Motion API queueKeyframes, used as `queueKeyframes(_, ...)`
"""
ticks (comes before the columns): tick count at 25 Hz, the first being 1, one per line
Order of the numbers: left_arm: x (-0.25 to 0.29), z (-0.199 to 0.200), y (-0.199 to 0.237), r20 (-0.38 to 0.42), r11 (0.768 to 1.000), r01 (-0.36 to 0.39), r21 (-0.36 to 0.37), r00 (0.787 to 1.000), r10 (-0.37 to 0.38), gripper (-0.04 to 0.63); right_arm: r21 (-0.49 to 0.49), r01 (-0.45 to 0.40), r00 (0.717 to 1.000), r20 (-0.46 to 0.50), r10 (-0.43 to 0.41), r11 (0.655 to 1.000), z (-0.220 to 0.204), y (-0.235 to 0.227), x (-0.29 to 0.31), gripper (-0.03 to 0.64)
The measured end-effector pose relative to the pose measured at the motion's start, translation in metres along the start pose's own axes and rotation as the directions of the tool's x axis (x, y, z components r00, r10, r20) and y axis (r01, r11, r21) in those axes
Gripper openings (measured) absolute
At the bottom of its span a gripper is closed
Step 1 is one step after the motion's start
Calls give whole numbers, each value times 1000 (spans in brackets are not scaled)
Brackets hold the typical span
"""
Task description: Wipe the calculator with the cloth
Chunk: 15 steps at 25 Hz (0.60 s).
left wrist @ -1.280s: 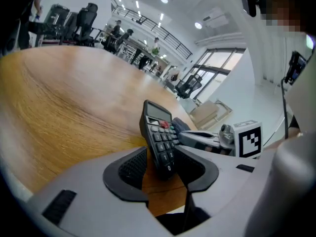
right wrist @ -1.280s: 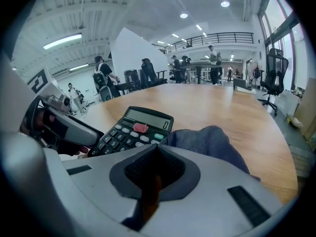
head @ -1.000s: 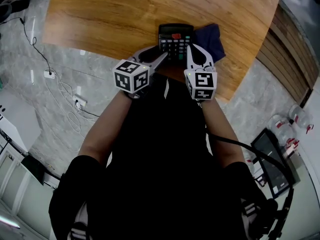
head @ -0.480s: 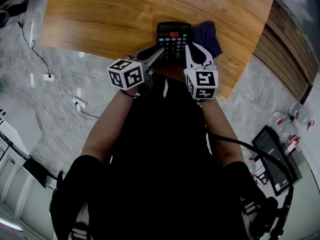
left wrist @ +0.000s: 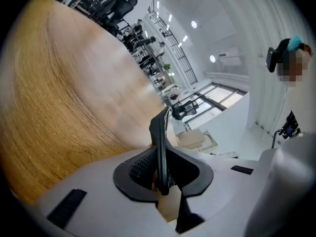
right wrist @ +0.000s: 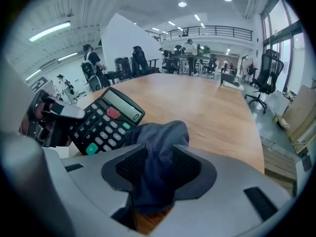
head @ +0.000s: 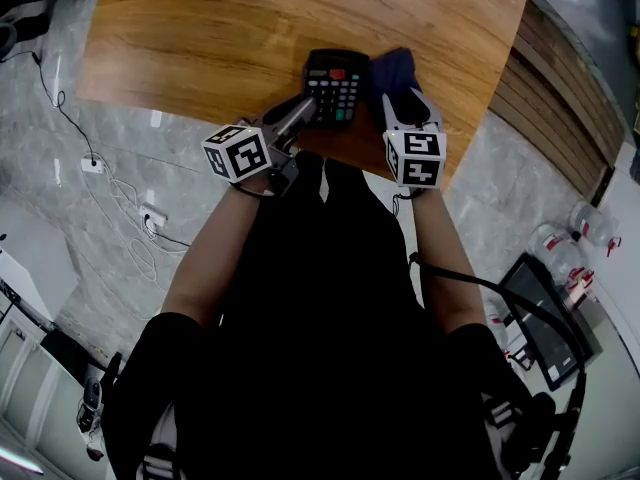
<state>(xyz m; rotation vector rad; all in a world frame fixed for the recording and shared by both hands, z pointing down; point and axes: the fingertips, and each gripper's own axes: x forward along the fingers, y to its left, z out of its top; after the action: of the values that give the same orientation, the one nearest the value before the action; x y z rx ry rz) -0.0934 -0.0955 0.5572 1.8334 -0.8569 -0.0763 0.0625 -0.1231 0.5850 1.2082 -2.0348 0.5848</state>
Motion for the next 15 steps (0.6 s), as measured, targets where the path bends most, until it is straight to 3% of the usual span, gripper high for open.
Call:
queueKeyframes(4, -4, 2, -6, 19, 999, 24, -29, 1000, -23, 71, -20, -20, 996, -82, 19, 1000, -9, 1, 20, 123)
queueKeyframes(7, -5, 4, -9, 25, 998, 42, -40, 999, -41, 71, -62, 14, 998, -66, -18, 998, -10, -3, 24, 119)
queueKeyframes(10, -8, 6, -11, 42, 996, 58, -61, 998, -56, 71, -123, 24, 998, -61, -32, 992, -8, 0, 23, 60)
queueKeyframes(15, -15, 12, -18, 74, 995, 74, -74, 995, -69, 71, -97, 23, 999, -46, -28, 995, -5, -2, 21, 43)
